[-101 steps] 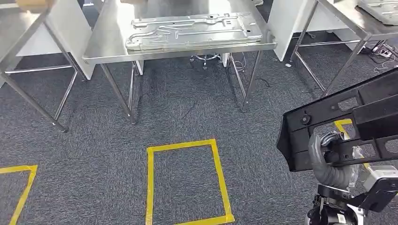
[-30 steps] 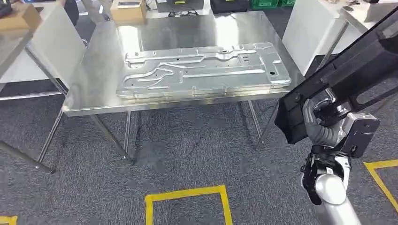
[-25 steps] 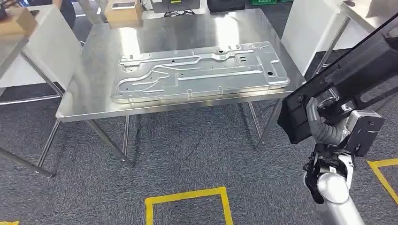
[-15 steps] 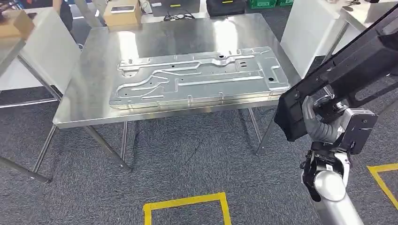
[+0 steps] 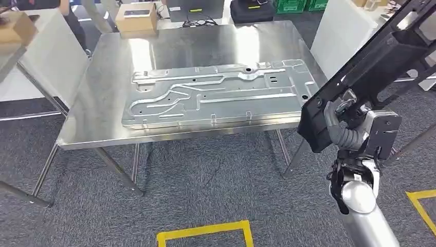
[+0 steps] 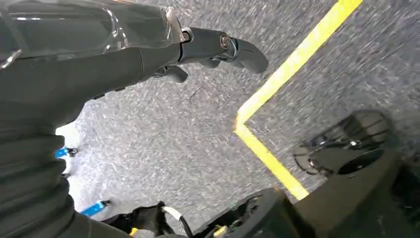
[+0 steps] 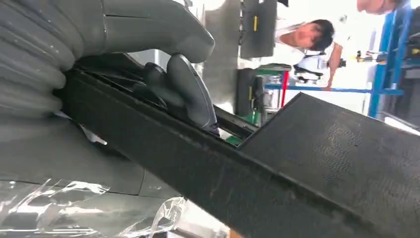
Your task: Take the parts from the cabinet and place them on the table.
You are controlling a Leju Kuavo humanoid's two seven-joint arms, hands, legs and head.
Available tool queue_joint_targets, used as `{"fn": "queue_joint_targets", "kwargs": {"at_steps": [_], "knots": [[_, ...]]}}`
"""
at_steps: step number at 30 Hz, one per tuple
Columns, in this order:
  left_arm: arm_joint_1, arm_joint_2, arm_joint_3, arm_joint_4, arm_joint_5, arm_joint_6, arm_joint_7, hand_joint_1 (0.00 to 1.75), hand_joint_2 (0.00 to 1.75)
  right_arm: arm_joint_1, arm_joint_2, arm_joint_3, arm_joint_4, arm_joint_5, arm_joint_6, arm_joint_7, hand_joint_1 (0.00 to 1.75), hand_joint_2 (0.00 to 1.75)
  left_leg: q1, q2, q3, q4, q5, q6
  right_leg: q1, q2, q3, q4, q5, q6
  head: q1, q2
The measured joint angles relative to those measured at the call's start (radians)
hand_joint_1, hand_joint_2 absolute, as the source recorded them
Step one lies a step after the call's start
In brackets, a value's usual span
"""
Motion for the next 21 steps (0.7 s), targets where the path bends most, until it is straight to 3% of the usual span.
{"fn": "queue_joint_targets", "kwargs": {"at_steps": [2,3,4,5,7,8,9,10,11,12,13,14,16,18,19,20,21], "knots": [[0.0,0.0,0.0,0.0,-0.001,-0.003,0.0,0.0,1.75,-0.002,0.001,0.005,0.003,0.0,0.001,0.0,1.75,1.75,0.0,0.0,0.014,0.012,-0.006,-0.007,-0.004,0.0,0.007,-0.003,-0.001,-0.01,0.0,0.0],[0.0,0.007,0.0,0.0,-0.001,-0.003,0.0,0.0,1.75,-0.005,0.001,0.006,0.006,-0.003,0.003,0.001,1.75,1.75,-0.002,-0.002,0.015,0.016,-0.016,-0.01,-0.015,0.0,0.02,-0.003,-0.001,-0.013,0.0,0.0],[-0.001,0.003,0.0,0.0,-0.001,-0.003,0.001,0.0,1.75,-0.01,0.001,0.006,0.006,-0.01,0.003,0.002,1.75,1.75,-0.001,0.003,0.001,0.051,-0.022,-0.021,-0.016,-0.002,0.033,-0.004,-0.01,-0.018,-0.003,0.0],[-0.002,0.003,0.0,0.0,0.0,-0.003,0.003,0.0,1.75,-0.013,0.0,0.006,0.008,-0.013,0.004,0.004,1.75,1.75,0.009,0.004,-0.04,0.127,-0.039,-0.033,-0.016,-0.002,0.04,-0.004,-0.017,-0.021,-0.003,0.0],[-0.002,0.003,0.0,0.0,0.0,-0.004,0.006,0.0,1.75,-0.021,-0.002,0.006,0.01,-0.023,0.005,0.008,1.75,1.75,0.024,0.005,-0.158,0.308,-0.096,-0.049,-0.016,0.002,0.052,-0.004,-0.032,-0.021,-0.003,0.0],[0.001,0.003,0.0,0.0,0.0,-0.004,0.006,0.0,1.75,-0.022,-0.005,0.006,0.012,-0.03,0.008,0.011,1.75,1.75,0.028,0.006,-0.2,0.361,-0.124,-0.053,-0.017,0.004,0.061,-0.004,-0.042,-0.02,-0.003,0.0],[0.002,0.003,0.0,0.0,0.0,-0.004,0.006,0.0,1.75,-0.023,-0.008,0.006,0.014,-0.036,0.008,0.017,1.75,1.75,0.03,0.006,-0.223,0.371,-0.131,-0.055,-0.017,0.005,0.074,-0.004,-0.052,-0.018,-0.003,0.0],[0.003,0.003,0.0,0.0,-0.001,-0.004,0.006,0.0,1.75,-0.025,-0.011,0.006,0.017,-0.048,0.008,0.024,1.75,1.75,0.031,0.006,-0.221,0.332,-0.112,-0.054,-0.017,0.006,0.092,-0.004,-0.065,-0.017,-0.003,0.0],[0.003,0.003,0.0,0.0,-0.003,-0.004,0.006,0.0,1.75,-0.029,-0.016,0.005,0.018,-0.061,0.008,0.03,1.75,1.75,0.03,0.006,-0.204,0.263,-0.075,-0.05,-0.017,0.006,0.11,-0.005,-0.077,-0.014,-0.003,0.0],[0.003,0.003,0.0,0.0,-0.003,-0.004,0.006,0.0,1.75,-0.036,-0.018,0.004,0.019,-0.073,0.008,0.035,1.75,1.75,0.028,0.006,-0.178,0.17,-0.011,-0.043,-0.017,0.006,0.13,-0.007,-0.089,-0.012,-0.003,0.0],[0.004,0.003,0.0,0.0,-0.003,-0.003,0.006,0.0,1.75,-0.041,-0.021,0.002,0.023,-0.082,0.008,0.037,1.75,1.75,0.024,0.006,-0.156,0.078,0.078,-0.033,-0.018,0.006,0.145,-0.018,-0.1,-0.009,-0.003,0.0],[0.006,0.005,0.0,0.0,0.001,-0.002,0.006,0.0,1.75,-0.046,-0.029,-0.002,0.027,-0.087,0.007,0.038,1.75,1.75,0.013,0.006,-0.152,0.018,0.139,-0.023,-0.015,0.008,0.162,-0.021,-0.108,-0.001,-0.003,0.0],[0.007,0.005,0.001,0.0,0.008,0.001,0.005,0.0,1.75,-0.062,-0.037,-0.005,0.033,-0.1,0.007,0.042,1.75,1.75,0.008,0.001,-0.133,-0.007,0.135,-0.011,-0.015,0.014,0.187,-0.043,-0.125,0.012,-0.002,0.0],[0.003,0.005,0.002,0.0,0.012,0.004,0.003,0.0,1.75,-0.072,-0.051,-0.012,0.035,-0.105,0.007,0.044,1.75,1.75,0.013,0.002,-0.102,-0.012,0.119,0.0,-0.013,0.014,0.199,-0.012,-0.114,0.019,-0.002,0.0],[0.003,0.005,0.002,0.0,0.016,0.005,0.002,0.0,1.75,-0.077,-0.059,-0.017,0.037,-0.109,0.008,0.046,1.75,1.75,0.015,0.001,-0.089,-0.014,0.11,0.007,-0.016,0.007,0.175,0.041,-0.113,0.021,-0.001,0.0],[0.002,0.005,0.002,0.0,0.02,0.008,0.002,0.0,1.75,-0.084,-0.059,-0.019,0.038,-0.115,0.007,0.046,1.75,1.75,0.014,0.003,-0.079,-0.014,0.1,0.015,-0.014,0.004,0.13,0.116,-0.117,0.023,0.0,0.0],[0.002,0.005,0.003,0.0,0.023,0.009,0.002,0.0,1.75,-0.087,-0.064,-0.021,0.039,-0.118,0.007,0.046,1.75,1.75,0.014,0.005,-0.069,-0.014,0.092,0.02,-0.014,0.004,0.075,0.198,-0.138,0.024,-0.001,0.0]]}}
